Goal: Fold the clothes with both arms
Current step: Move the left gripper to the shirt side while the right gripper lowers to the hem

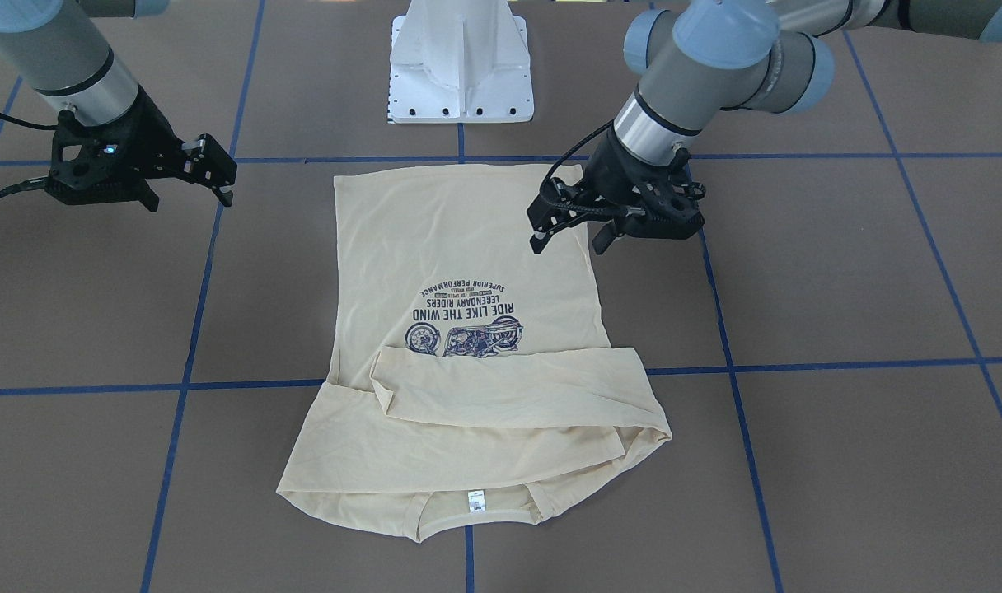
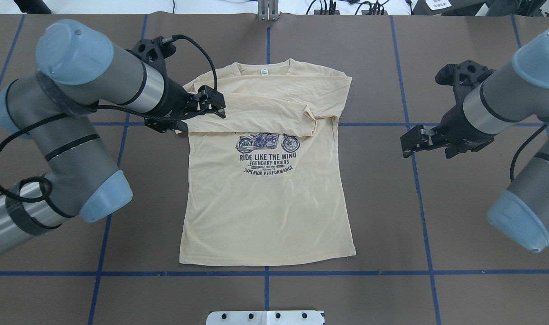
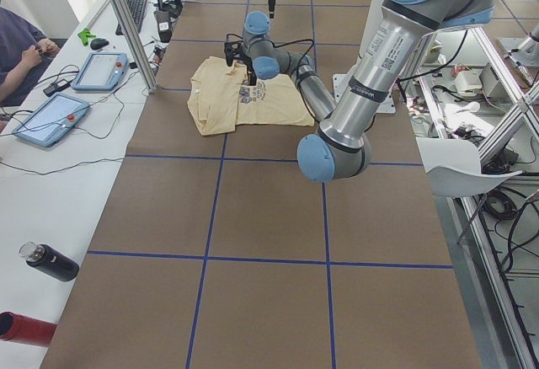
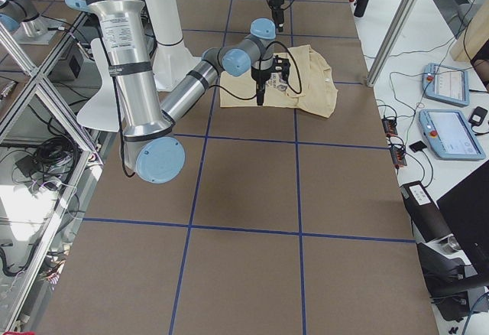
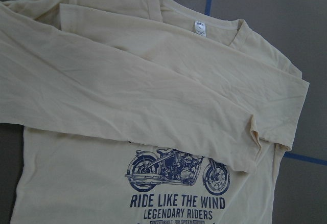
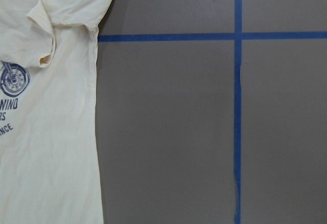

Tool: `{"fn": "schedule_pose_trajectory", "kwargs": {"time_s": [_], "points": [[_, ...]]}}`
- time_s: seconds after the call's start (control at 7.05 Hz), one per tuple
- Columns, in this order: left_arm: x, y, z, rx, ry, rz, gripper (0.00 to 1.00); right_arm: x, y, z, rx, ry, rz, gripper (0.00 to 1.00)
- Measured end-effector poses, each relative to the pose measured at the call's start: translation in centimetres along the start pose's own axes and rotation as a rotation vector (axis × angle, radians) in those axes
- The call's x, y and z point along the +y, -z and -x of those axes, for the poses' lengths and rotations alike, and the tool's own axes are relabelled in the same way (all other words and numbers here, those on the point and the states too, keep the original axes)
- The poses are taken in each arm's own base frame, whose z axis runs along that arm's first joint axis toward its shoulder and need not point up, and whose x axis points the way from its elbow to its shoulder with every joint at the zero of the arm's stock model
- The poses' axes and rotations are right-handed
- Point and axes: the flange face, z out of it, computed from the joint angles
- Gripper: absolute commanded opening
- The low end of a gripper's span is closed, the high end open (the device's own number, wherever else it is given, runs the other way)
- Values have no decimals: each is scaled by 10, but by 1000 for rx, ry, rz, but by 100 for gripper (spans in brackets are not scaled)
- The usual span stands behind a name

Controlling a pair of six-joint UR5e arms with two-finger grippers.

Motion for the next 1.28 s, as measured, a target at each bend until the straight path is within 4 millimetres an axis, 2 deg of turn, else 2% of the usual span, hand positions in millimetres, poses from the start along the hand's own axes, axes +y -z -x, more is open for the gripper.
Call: {"fn": "schedule_pose_trajectory", "kwargs": {"time_s": [0.28,0.43,0.71,1.28], "points": [[16,12,26,-13,-11,8,100,37,-27,9,-55,-41,-30,100],[24,13,38,-25,-13,14,100,57,-38,20,-65,-58,-33,100],[41,3,53,-55,-22,13,100,95,-63,47,-53,-87,-40,100],[52,-5,56,-67,-29,22,100,164,-113,88,10,-118,-13,100]]}}
